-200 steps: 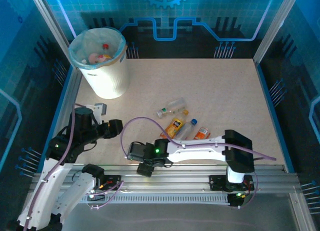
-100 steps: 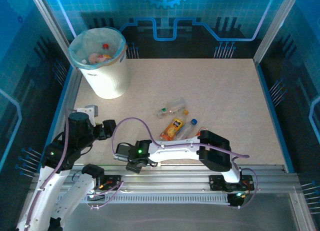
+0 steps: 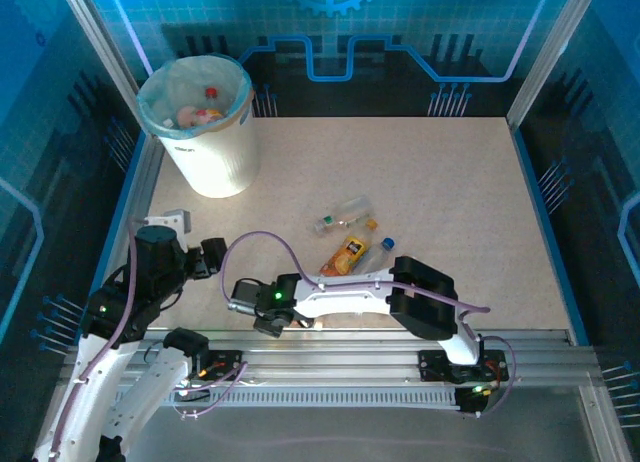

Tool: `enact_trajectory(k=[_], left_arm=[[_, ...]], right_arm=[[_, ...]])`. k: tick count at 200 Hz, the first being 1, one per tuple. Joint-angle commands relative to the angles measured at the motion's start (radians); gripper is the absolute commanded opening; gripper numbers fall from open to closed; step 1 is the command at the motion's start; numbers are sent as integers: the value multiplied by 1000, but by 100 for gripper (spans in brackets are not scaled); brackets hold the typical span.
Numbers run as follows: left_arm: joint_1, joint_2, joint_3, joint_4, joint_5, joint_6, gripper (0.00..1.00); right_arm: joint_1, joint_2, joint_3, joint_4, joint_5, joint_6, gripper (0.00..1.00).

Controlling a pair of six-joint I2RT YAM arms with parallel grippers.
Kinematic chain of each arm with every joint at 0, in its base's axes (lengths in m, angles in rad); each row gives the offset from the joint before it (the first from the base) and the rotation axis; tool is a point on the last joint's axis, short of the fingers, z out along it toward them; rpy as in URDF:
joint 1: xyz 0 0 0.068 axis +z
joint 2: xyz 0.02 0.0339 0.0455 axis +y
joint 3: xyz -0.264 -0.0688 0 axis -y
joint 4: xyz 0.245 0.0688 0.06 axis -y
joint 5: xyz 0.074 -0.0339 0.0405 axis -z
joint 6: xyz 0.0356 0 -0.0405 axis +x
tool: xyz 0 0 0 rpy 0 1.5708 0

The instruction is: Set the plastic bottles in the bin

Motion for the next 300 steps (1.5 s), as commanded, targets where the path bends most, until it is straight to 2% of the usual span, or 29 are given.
enact_trajectory(k=[1,25,54,67,82,108,134,159,193,236,257,300], left_arm=[[-7,-12,61,52,0,35,77],[-7,-12,108,72,-30,78,77],[-7,-16,184,141,76,155,79],[-7,-11,212,175,169,189,81],[-7,-2,232,222,325,226,81],[-7,30,241,297,603,286,82],[-7,63,233,377,899,306,90],[-7,84,210,514,1097,267,97],[-13,142,174,774,1272,74,97],[-96,187,194,734,1318,126,97],[-152,217,217,659,1270,192,97],[-229,252,233,631,1199,233,90]], right_arm=[[-26,0,18,-4,-53,11,59],[-26,-93,27,-3,-89,21,55],[-43,-248,14,30,-136,33,53],[-64,-323,0,43,-152,37,53],[-97,-413,-15,54,-167,36,53],[-178,-603,-86,133,-293,6,52],[-268,-771,-154,204,-432,-2,52],[-312,-877,-187,226,-525,-28,52],[-315,-963,-220,260,-625,-54,51],[-315,-1008,-250,335,-682,-31,51],[-312,-1008,-243,364,-737,-33,51],[-304,-994,-221,390,-743,-29,51]])
